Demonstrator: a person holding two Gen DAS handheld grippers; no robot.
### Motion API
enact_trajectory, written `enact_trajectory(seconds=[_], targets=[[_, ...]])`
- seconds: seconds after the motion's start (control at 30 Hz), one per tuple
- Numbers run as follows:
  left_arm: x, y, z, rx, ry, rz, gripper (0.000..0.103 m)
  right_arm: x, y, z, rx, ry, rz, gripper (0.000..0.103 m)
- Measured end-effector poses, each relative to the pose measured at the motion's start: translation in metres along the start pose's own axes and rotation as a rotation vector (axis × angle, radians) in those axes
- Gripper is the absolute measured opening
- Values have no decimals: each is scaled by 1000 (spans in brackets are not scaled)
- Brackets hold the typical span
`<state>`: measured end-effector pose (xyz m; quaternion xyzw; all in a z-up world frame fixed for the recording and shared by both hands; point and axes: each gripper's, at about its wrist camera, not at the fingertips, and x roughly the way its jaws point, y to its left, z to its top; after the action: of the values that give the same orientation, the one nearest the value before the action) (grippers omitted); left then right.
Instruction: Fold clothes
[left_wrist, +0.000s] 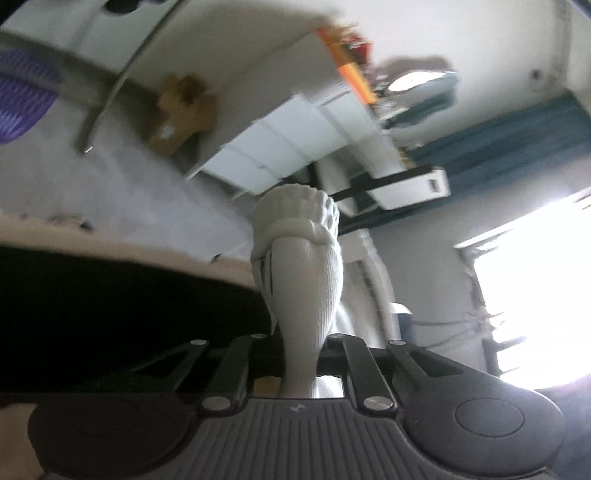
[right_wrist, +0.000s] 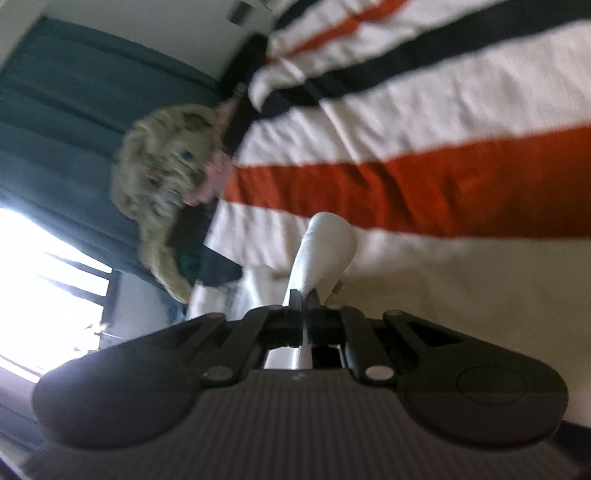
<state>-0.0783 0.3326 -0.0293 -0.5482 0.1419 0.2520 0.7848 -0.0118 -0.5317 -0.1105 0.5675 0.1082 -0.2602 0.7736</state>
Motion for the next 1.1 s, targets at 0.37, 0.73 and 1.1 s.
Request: enact_trajectory(seconds=[0.37, 0.73, 1.1], targets=[[35, -92, 16, 91, -54, -72, 10, 38, 104, 12, -180, -54, 81, 5], [255, -228, -15, 377, -121, 103, 11, 257, 210, -45, -437, -68, -117, 5], [376, -251, -31, 525, 22, 238, 14, 362, 190, -96, -613, -65, -314, 5]])
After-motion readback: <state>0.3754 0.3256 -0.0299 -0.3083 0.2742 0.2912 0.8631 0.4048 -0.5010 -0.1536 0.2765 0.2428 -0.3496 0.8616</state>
